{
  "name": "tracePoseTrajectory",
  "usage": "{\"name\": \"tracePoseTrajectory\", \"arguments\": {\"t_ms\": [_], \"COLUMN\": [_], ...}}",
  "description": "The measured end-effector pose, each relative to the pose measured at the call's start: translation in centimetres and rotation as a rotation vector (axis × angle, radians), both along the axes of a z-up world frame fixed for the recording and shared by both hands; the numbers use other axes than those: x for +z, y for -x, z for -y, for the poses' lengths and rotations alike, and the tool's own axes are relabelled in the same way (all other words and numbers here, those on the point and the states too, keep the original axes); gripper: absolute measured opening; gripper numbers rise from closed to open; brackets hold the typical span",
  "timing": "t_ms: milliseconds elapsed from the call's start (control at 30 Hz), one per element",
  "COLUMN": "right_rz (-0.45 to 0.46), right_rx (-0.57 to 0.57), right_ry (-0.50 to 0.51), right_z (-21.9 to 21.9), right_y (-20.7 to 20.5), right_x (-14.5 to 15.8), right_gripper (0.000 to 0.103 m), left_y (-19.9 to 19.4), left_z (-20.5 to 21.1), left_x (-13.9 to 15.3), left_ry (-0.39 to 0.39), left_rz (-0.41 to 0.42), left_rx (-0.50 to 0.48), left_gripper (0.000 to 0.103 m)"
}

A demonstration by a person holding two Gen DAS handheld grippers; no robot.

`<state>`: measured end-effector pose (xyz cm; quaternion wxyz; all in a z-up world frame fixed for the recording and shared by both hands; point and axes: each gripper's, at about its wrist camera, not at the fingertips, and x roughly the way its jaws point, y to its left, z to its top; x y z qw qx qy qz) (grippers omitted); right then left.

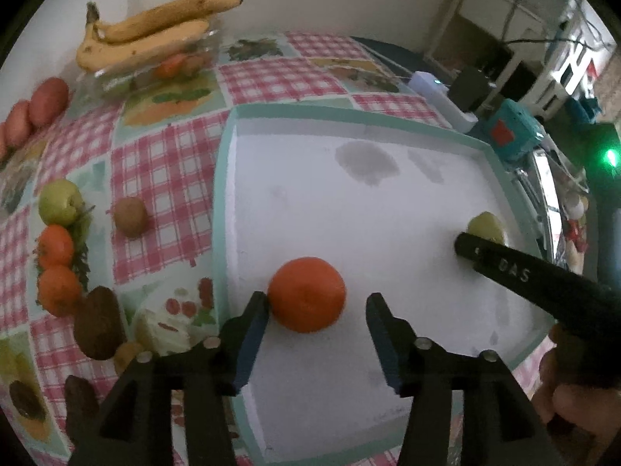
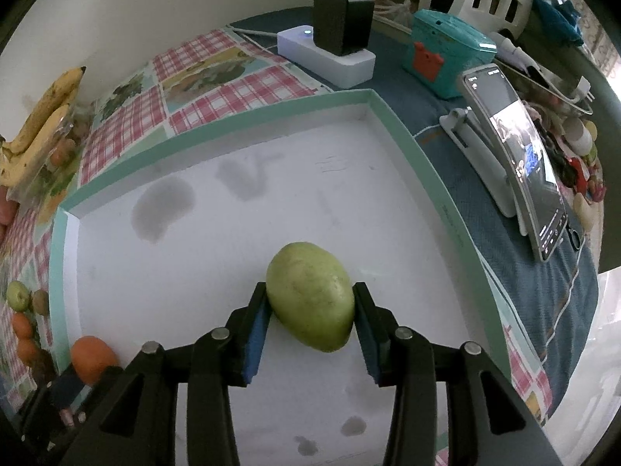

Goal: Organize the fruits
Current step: 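Carry the pear and orange into the white tray and open both tools, then move both open tools back toward the remaining fruit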

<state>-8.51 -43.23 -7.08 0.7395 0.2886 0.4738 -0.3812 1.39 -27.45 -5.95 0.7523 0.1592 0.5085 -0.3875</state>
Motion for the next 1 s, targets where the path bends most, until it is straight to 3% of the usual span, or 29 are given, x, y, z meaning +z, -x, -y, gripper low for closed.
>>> {"name": "tracePoseTrajectory", "arguments": {"t_ms": [200, 300, 400, 567, 633, 667, 800, 1000], "right_rz": [0.007, 0.028, 0.047, 0.074, 0.079, 0.084, 0.088, 0.085], "right_rx": [0.005, 0.019, 0.022, 0.068, 0.089, 0.097, 0.142, 0.228], "right_ry": [0.034, 0.056, 0.073, 0.097, 0.109, 0.111, 0.109, 0.115], "right_z": [-0.3, -0.7, -1.4, -3.1, -3.8, -4.2, -5.6, -8.6], "right_y": [0.1, 0.1, 0.3, -0.1, -0.4, -0.6, -1.6, -3.4], "right_x": [1.0, 2.0, 2.9, 4.1, 4.4, 4.5, 4.4, 3.9], "right_gripper": [0.054, 0.057, 0.070, 0.079, 0.082, 0.082, 0.083, 0.084], "left_y": [1.2, 1.5, 0.9, -1.3, -2.2, -2.6, -4.3, -7.4], "left_z": [-0.8, -2.5, -4.4, -9.3, -11.7, -12.8, -17.6, -25.2], "left_x": [1.5, 2.9, 3.6, 4.2, 4.7, 4.9, 5.6, 5.6], "left_ry": [-0.013, -0.007, -0.011, -0.039, -0.043, -0.044, -0.076, -0.118], "left_rz": [0.024, 0.043, 0.037, 0.026, 0.036, 0.047, 0.101, 0.116], "left_rx": [-0.028, -0.018, 0.039, 0.208, 0.292, 0.328, 0.487, 0.734], "left_gripper": [0.060, 0.067, 0.075, 0.085, 0.100, 0.102, 0.103, 0.103]}}
